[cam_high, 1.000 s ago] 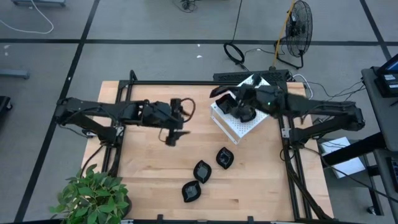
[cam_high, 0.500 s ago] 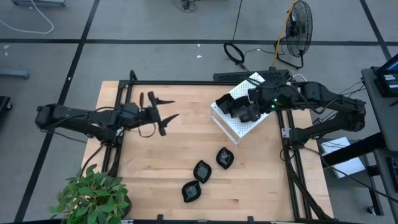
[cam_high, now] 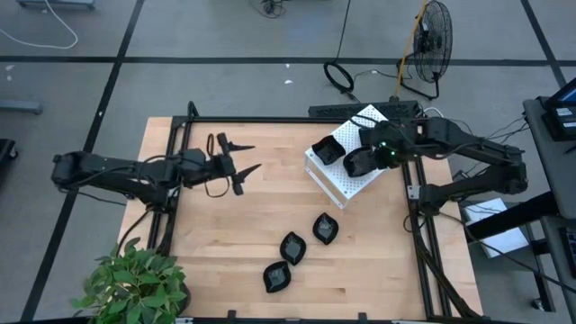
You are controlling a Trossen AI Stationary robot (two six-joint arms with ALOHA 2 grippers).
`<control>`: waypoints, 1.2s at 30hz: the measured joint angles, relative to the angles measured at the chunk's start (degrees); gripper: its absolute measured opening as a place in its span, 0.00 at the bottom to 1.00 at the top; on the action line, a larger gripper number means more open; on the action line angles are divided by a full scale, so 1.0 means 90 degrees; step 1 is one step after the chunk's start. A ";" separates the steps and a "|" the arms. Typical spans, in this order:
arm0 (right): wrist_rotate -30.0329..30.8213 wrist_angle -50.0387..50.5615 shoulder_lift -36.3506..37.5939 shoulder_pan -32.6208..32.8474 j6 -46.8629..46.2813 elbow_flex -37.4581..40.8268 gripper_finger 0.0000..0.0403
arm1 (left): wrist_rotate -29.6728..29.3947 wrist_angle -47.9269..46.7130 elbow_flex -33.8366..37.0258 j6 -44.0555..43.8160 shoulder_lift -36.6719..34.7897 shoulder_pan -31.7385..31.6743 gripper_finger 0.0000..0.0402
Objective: Pick & Place Mini shaped plates
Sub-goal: Stack the black leaf shaped plate on top of the black leaf shaped plate on the shelf, then stack the black leaf shaped plate on top of the black leaf shaped plates on the shelf
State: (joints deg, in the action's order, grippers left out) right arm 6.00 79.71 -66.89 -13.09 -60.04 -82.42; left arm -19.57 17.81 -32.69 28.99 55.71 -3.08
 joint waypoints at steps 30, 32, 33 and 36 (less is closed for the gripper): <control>-0.0279 -0.0591 0.0005 -0.1257 0.1731 0.0613 0.13 | 0.0019 0.0309 0.0002 -0.0113 0.0563 -0.0638 0.64; -0.0099 -0.0591 0.0005 -0.1254 0.1841 0.0613 0.17 | 0.0019 0.0279 0.0002 -0.0138 0.0563 -0.0638 0.64; -0.0014 -0.0610 0.0005 -0.1254 0.1921 0.0613 0.18 | 0.0017 0.0276 0.0002 -0.0141 0.0563 -0.0638 0.64; 0.0089 -0.0879 0.0005 -0.1184 0.2367 0.0613 0.23 | 0.0019 0.0230 0.0002 -0.0163 0.0563 -0.0638 0.65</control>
State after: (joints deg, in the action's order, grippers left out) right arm 6.80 71.79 -66.85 -23.75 -38.73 -76.90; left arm -19.40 19.88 -32.67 27.52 60.77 -8.82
